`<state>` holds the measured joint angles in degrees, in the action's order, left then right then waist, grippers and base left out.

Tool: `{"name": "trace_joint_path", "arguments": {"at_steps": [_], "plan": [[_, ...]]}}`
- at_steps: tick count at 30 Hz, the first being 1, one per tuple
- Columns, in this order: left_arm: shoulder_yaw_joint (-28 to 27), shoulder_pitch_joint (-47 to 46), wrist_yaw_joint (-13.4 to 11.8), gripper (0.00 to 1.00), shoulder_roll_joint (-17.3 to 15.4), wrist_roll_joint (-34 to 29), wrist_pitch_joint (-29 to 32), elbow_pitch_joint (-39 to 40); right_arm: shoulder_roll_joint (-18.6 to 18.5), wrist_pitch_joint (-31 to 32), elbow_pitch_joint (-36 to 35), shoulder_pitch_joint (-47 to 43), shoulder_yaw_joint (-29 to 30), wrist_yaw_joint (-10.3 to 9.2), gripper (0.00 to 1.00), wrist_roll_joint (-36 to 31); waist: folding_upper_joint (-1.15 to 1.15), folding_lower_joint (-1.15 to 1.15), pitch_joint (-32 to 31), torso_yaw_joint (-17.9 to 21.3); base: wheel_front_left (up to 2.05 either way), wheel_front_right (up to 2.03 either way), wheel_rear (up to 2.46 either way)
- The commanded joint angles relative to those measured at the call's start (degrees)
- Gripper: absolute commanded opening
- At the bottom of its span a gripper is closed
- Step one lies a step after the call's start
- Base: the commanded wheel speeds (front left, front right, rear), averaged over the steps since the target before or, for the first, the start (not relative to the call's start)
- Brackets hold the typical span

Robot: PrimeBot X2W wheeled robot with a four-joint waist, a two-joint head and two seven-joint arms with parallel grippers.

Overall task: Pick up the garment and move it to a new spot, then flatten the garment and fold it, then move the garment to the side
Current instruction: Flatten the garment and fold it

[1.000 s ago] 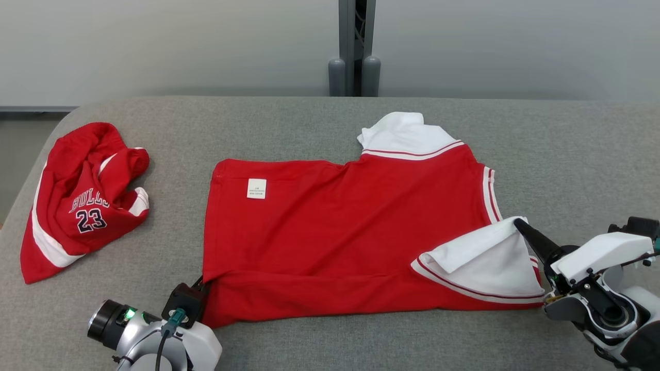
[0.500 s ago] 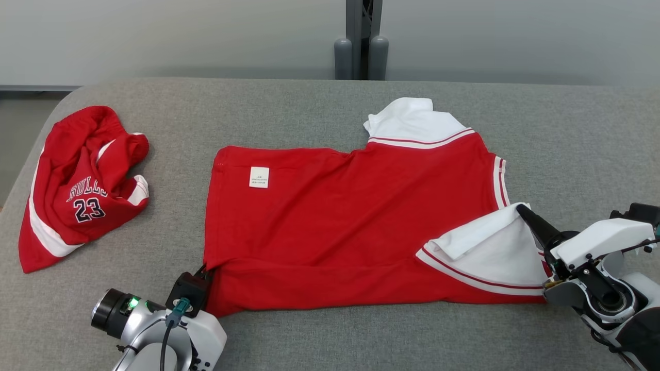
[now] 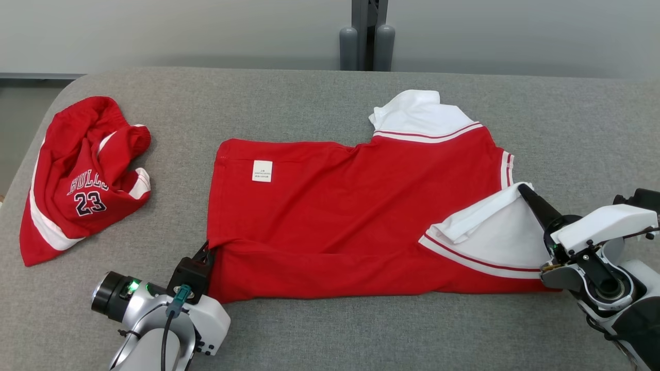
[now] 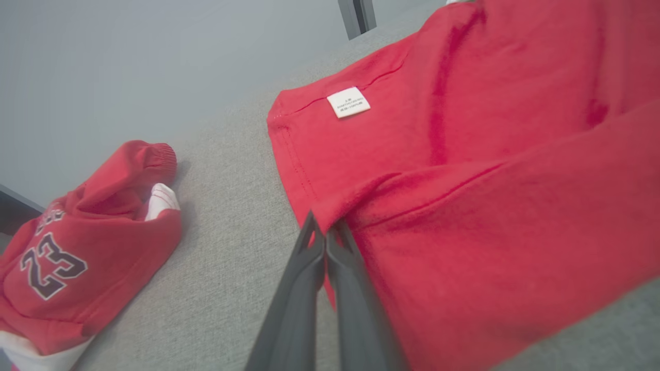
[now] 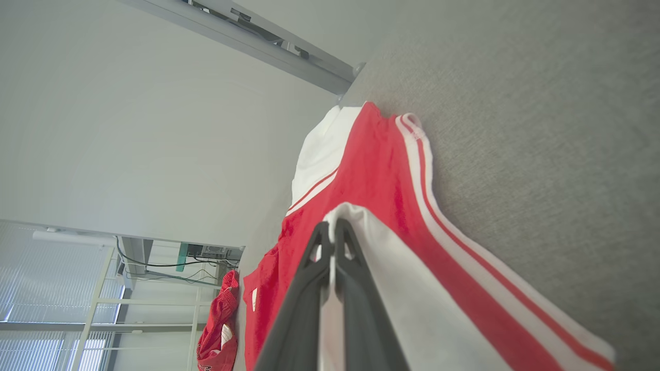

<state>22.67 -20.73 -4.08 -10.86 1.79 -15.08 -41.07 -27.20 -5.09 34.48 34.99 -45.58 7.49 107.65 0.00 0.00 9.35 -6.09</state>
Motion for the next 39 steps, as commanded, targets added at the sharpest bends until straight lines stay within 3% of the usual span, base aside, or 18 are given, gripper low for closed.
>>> {"name": "trace_joint_path", "arguments": {"at_steps": [1, 4, 8, 9, 10, 11, 12, 13, 24, 31, 35, 39], "plan": [[-0.19, -0.33, -0.26, 0.00, -0.55, -0.17, -0.02, 0.26, -0.13, -0.16, -0.11, -0.32, 0.58, 0.00, 0.00, -0.62, 0.00, 0.00, 0.04, -0.05, 0.00, 0.00, 0.00], [0.00, -0.23, -0.36, 0.00, -0.67, -0.31, -0.02, 0.05, 0.09, 0.21, 0.27, -0.64, 1.15, 0.00, 0.00, -1.68, 0.00, 0.00, 0.22, -0.12, 0.00, 0.00, 0.00], [0.38, -0.37, -0.05, 0.16, -0.53, -0.43, -0.02, -0.51, 0.68, 0.17, 2.56, -0.44, 1.15, 0.00, 0.00, -3.12, 0.00, 0.00, 0.32, -0.15, 0.00, 0.00, 0.00], [0.43, -0.37, -0.03, 0.25, -0.46, -0.39, -0.02, -0.67, 0.86, -0.22, 3.17, -0.17, 1.12, 0.00, 0.39, -3.63, 0.00, 0.00, 0.29, -0.16, 0.00, 0.00, 0.00], [0.48, -0.36, -0.03, 0.34, -0.40, -0.32, -0.02, -0.83, 1.18, -0.40, 3.73, 0.04, 1.16, 0.00, 1.00, -3.90, 0.00, 0.00, 0.24, -0.16, 0.00, 0.00, 0.00], [0.51, -0.33, 0.00, 0.47, -0.34, -0.24, -0.02, -0.99, 1.44, -0.50, 4.33, 0.16, 1.23, 0.00, 1.00, -4.10, 0.00, 0.00, 0.17, -0.17, 0.00, 0.00, 0.00], [0.52, -0.34, -0.01, 0.77, -0.29, -0.17, -0.02, -0.92, 1.62, -0.51, 4.71, 0.33, 1.28, 0.00, 1.00, -4.47, 0.00, 0.00, 0.09, -0.17, 0.00, 0.00, 0.00], [0.41, -0.27, -0.13, 1.00, -0.25, -0.02, -0.02, -0.71, 1.83, -0.41, 5.01, 0.45, 1.37, 0.00, 1.00, -4.63, 0.00, 0.00, -0.02, -0.17, 0.00, 0.00, 0.00], [-0.99, 3.00, -1.92, 1.00, -0.83, 0.87, -0.02, 3.12, 0.78, -3.08, 1.17, -1.67, 4.60, 0.00, 1.00, -6.89, 0.00, 0.00, -4.20, -0.21, 0.00, 0.00, 0.00], [-5.52, 8.93, -3.64, 1.00, -0.19, 3.18, -0.02, 14.70, -3.73, -9.97, -4.53, -7.17, 5.32, 0.00, 1.00, -20.40, 0.00, 0.00, -9.20, 0.07, 0.00, 0.00, 0.00], [-9.24, 12.79, -3.92, 1.00, 1.13, 4.42, -0.02, 21.03, -1.87, -10.16, -5.57, -12.35, 15.59, 0.00, 1.00, -30.01, 0.00, 0.00, -10.47, 0.78, 0.00, 0.00, 0.00], [-11.93, 16.98, -3.76, 1.00, 2.45, 3.53, -0.02, 24.99, 2.80, -10.10, -7.77, -19.82, 24.80, 0.00, 1.00, -38.92, 0.00, 0.00, -11.39, 1.43, 0.00, 0.00, 0.00]]}}
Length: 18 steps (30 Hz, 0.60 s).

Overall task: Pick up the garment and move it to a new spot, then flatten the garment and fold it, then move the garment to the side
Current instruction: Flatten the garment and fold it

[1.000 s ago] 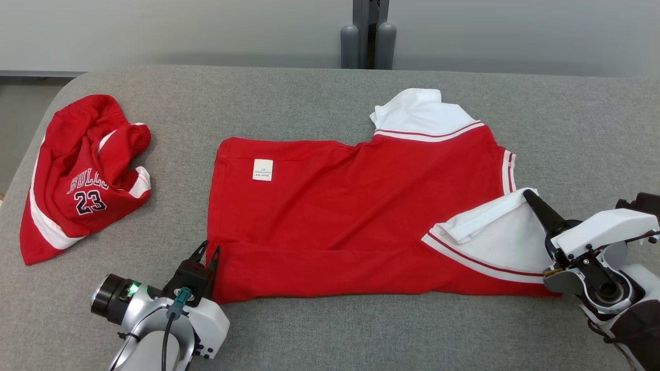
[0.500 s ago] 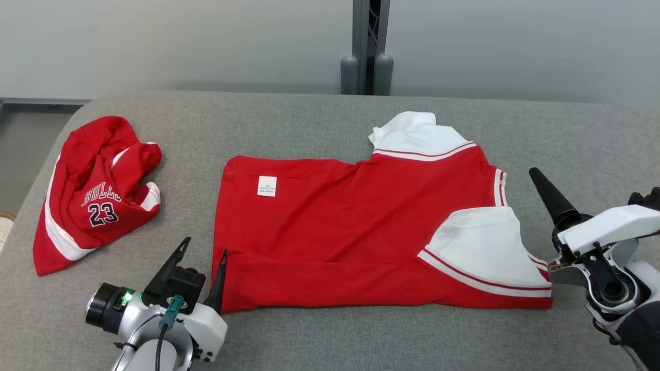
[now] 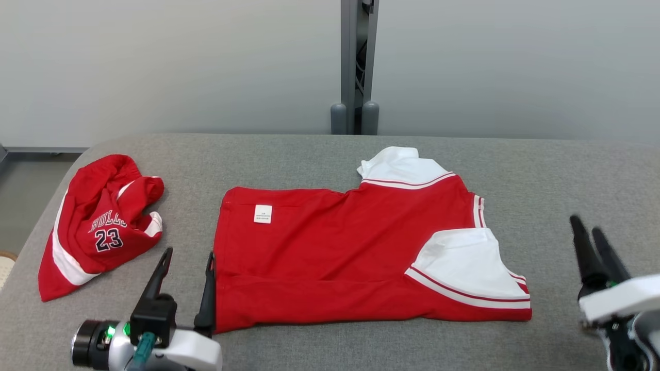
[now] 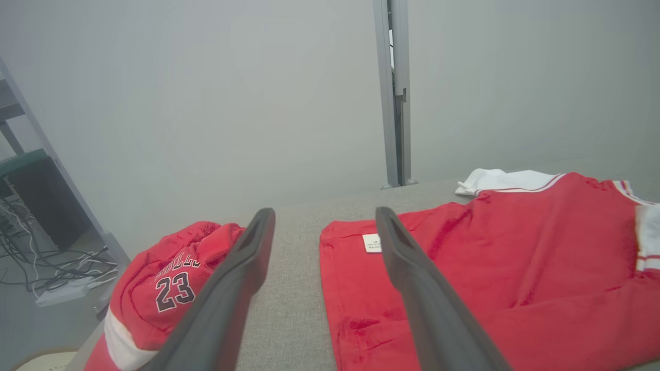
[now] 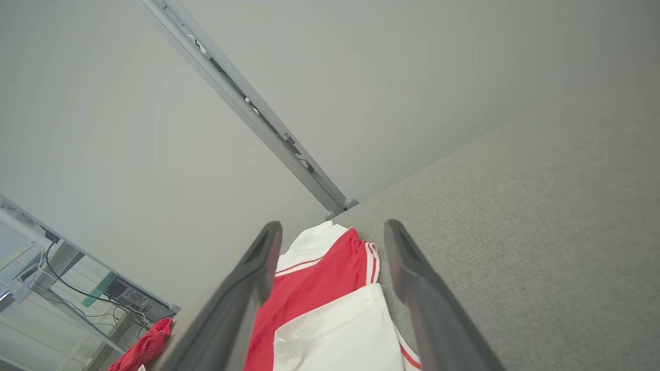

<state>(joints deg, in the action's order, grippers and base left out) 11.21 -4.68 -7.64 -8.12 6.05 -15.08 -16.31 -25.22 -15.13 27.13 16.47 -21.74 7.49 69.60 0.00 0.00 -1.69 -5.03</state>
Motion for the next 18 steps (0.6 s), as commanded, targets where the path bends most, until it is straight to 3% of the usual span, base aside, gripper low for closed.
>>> {"name": "trace_joint_path", "arguments": {"at_steps": [1, 8, 18], "plan": [[-0.82, 1.77, -0.55, 1.00, -0.01, -1.33, -0.02, 0.69, 1.97, -0.06, -0.83, -3.02, 2.59, 0.00, 1.00, -2.49, 0.00, 0.00, -0.51, 0.57, 0.00, 0.00, 0.00], [-3.00, 5.87, -0.67, 1.00, 2.51, -1.55, -0.02, 0.18, 8.09, -0.08, -0.77, -10.27, 8.85, 0.00, 1.00, -8.80, 0.00, 0.00, -1.11, 1.31, 0.00, 0.00, 0.00], [-2.83, 4.94, 1.92, 1.00, 4.16, -1.70, -0.01, -8.77, 10.81, 0.12, 4.58, -9.99, 6.90, 0.00, 1.00, -8.71, 0.00, 0.00, -0.42, 1.26, 0.00, 0.00, 0.00]]}}
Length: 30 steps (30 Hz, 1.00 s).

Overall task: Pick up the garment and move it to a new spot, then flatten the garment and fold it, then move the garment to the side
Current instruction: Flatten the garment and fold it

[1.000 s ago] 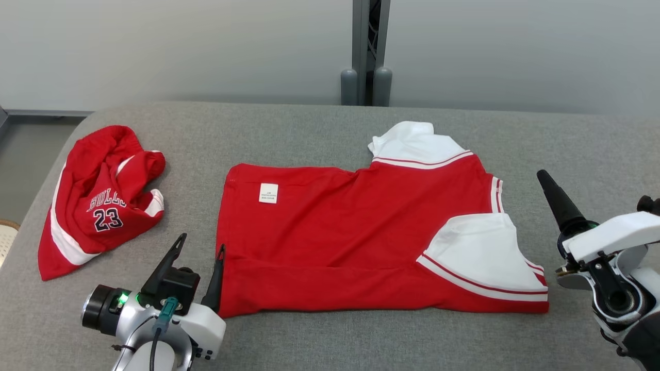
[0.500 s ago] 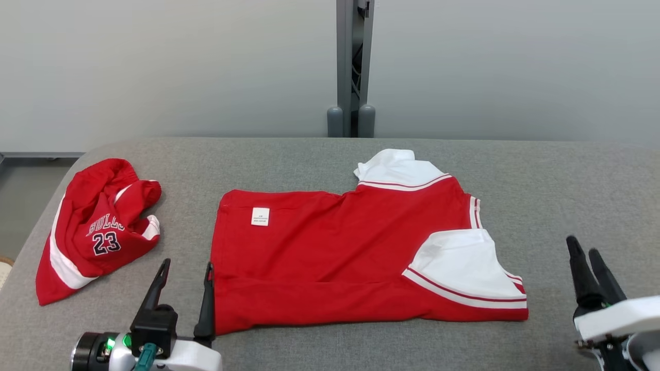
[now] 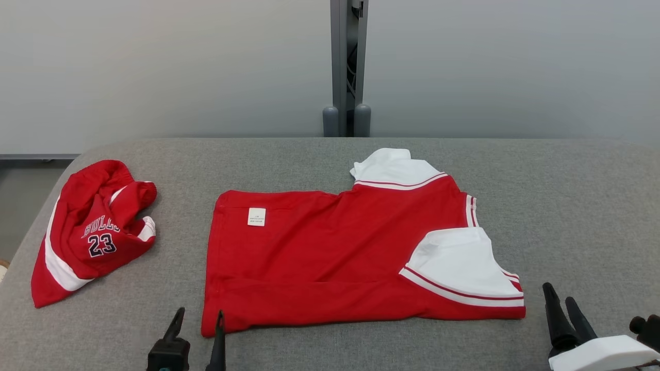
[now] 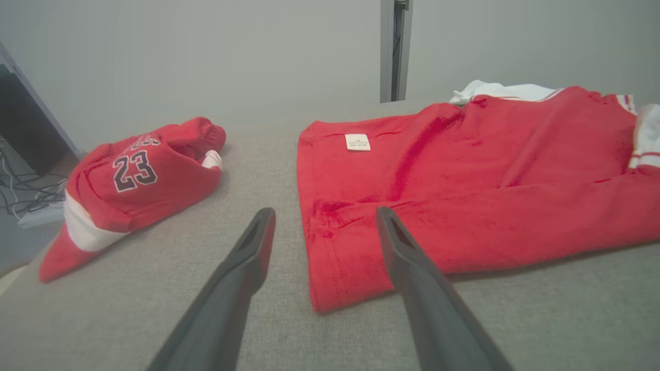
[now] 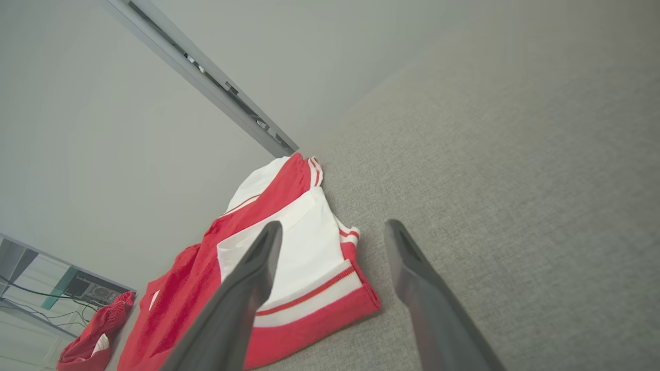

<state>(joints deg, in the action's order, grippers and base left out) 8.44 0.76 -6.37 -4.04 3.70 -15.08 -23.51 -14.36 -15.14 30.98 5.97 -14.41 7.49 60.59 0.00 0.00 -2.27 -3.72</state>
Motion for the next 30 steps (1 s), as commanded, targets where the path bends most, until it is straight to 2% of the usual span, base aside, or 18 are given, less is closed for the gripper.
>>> {"name": "trace_joint_path", "arguments": {"at_steps": [1, 7, 12, 17, 21, 24, 27, 30], "plan": [[-0.06, -0.50, 0.64, 1.00, 0.07, 0.65, -0.01, -1.57, -0.04, 0.13, 0.74, 0.51, -0.43, 0.00, 1.00, 0.31, 0.00, 0.00, 0.16, -0.05, 0.00, 0.00, 0.00], [-0.38, -3.15, 4.61, 1.00, 0.57, 5.00, -0.02, -12.15, 0.78, 0.62, 4.18, 1.66, -2.64, 0.00, 1.00, 2.10, 0.00, 0.00, 0.89, -0.23, 0.00, 0.00, 0.00], [-1.62, -6.38, 9.41, 1.00, 0.97, 14.64, -0.02, -20.11, 1.30, 0.37, 5.81, 2.69, -4.23, 0.00, 1.00, 3.31, 0.00, 0.00, 1.47, -0.01, 0.00, 0.00, 0.00], [2.48, -9.04, 12.51, 1.00, 0.94, 25.25, -0.01, -25.19, 0.98, 0.25, 7.05, 3.82, -6.17, 0.00, 1.00, 4.12, 0.00, 0.00, 2.19, 0.23, 0.00, 0.00, 0.00], [6.76, -10.98, 13.60, 1.00, 1.08, 32.71, 0.34, -26.58, 0.61, 0.05, 7.60, 4.74, -6.89, 0.00, 1.00, 5.00, 0.00, 0.00, 3.19, 0.24, 0.00, 0.00, 0.00], [7.90, -12.30, 13.85, 1.00, 0.98, 37.64, 0.17, -27.01, 0.35, -0.09, 7.88, 5.37, -7.30, 0.00, 1.00, 5.34, 0.00, 0.00, 4.01, 0.17, 0.00, 0.00, 0.00], [9.70, -13.18, 13.79, 1.00, 1.07, 45.60, 1.02, -25.79, 0.31, -0.06, 8.15, 6.09, -7.65, 0.00, 1.00, 5.83, 0.00, 0.00, 4.83, 0.12, 0.00, 0.00, 0.00], [11.76, -13.62, 13.84, 1.00, 1.08, 49.04, 0.75, -25.15, 0.26, -0.08, 8.62, 6.60, -8.13, 0.00, 1.00, 6.18, 0.00, 0.00, 5.37, -0.12, 0.00, 0.00, 0.00]]}}
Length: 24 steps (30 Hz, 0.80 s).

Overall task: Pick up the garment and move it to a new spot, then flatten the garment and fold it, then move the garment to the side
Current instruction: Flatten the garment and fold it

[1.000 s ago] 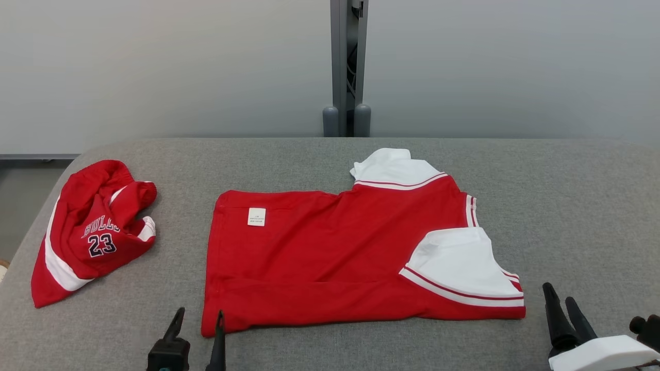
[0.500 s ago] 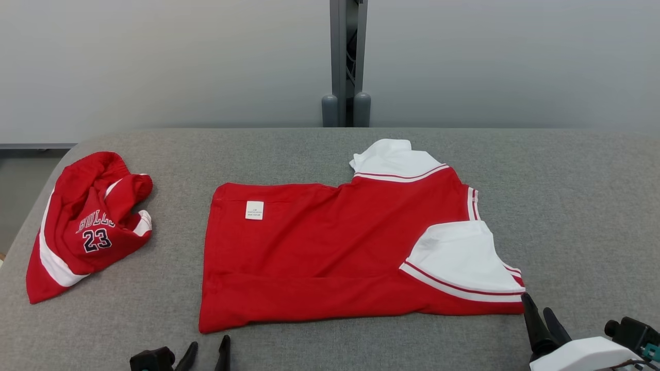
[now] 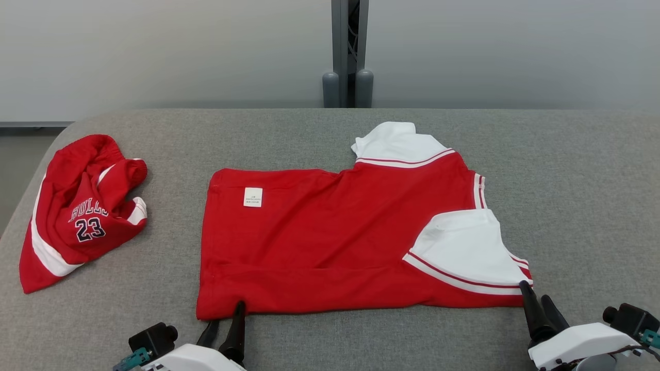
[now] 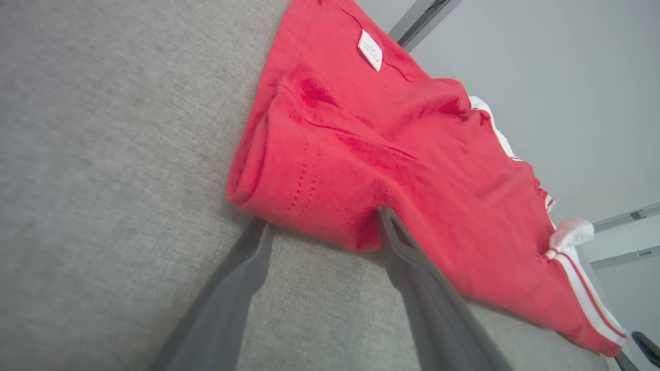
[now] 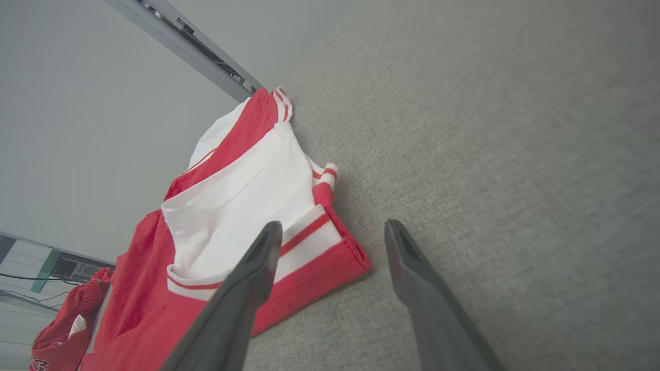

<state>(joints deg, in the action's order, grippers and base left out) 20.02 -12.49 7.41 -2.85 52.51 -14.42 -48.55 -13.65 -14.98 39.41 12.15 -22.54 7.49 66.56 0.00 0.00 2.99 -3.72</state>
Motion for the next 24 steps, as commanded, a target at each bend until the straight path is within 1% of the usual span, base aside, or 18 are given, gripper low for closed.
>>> {"name": "trace_joint_path", "arguments": {"at_steps": [1, 8, 13, 18, 19, 20, 21, 22, 23, 24], "plan": [[0.53, -0.54, 0.06, 1.00, -0.15, 0.89, -0.04, -0.08, -0.48, -0.26, 0.33, 0.61, -0.10, 0.00, 1.00, 0.32, 0.00, 0.00, 0.24, -0.22, 0.00, 0.00, 0.00], [0.39, -1.56, 0.05, 1.00, -0.37, 2.17, -0.61, -1.25, -0.26, -0.31, 1.60, 1.69, -0.99, 0.00, 1.00, 2.06, 0.00, 0.00, 0.61, -1.03, 0.00, 0.00, 0.00], [-2.58, -1.89, 0.05, 1.00, -0.36, 1.16, -0.70, -0.73, -0.49, -0.32, 2.32, 2.48, -1.94, 0.00, 1.00, 3.16, 0.00, 0.00, 1.11, -1.66, 0.00, 0.00, 0.00], [-3.31, -1.88, 0.06, 1.00, -0.31, 0.44, -0.71, -0.33, -0.57, -0.26, 2.67, 3.18, -2.57, 0.00, 1.00, 3.77, 0.00, 0.00, 1.51, -1.95, 0.00, 0.00, 0.00], [-3.26, -1.90, 0.06, 0.86, -0.29, 0.46, -0.71, -0.22, -0.57, -0.25, 2.65, 3.28, -2.75, 0.00, 1.00, 3.86, 0.00, 0.00, 1.60, -1.99, 0.00, 0.00, 0.00], [-3.08, -1.94, 0.06, 0.51, -0.27, 0.48, -0.70, -0.13, -0.48, -0.23, 2.51, 3.33, -3.07, 0.00, 1.00, 4.23, 0.00, 0.00, 1.68, -2.04, 0.00, 0.00, 0.00], [-2.93, -1.98, 0.06, 0.35, -0.24, 0.56, -0.64, -0.06, -0.55, -0.22, 2.38, 3.42, -3.35, 0.00, 0.20, 4.49, 0.00, 0.00, 1.74, -2.07, 0.00, 0.00, 0.00], [-2.71, -2.03, 0.07, 0.07, -0.20, 0.73, -0.64, 0.02, -0.63, -0.22, 2.17, 3.55, -3.61, 0.00, 0.00, 4.74, 0.00, 0.00, 1.80, -2.09, 0.00, 0.00, 0.00], [-2.47, -2.09, 0.07, 0.00, -0.17, 0.94, -0.65, 0.16, -0.70, -0.22, 1.89, 3.63, -3.91, 0.00, 0.00, 5.01, 0.00, 0.00, 1.84, -2.09, 0.00, 0.00, 0.00], [-2.26, -2.11, 0.07, 0.00, -0.19, 1.12, -0.66, 0.25, -0.81, -0.23, 1.64, 3.65, -4.18, 0.00, 0.00, 5.30, 0.00, 0.00, 1.86, -2.08, 0.00, 0.00, 0.00]]}}
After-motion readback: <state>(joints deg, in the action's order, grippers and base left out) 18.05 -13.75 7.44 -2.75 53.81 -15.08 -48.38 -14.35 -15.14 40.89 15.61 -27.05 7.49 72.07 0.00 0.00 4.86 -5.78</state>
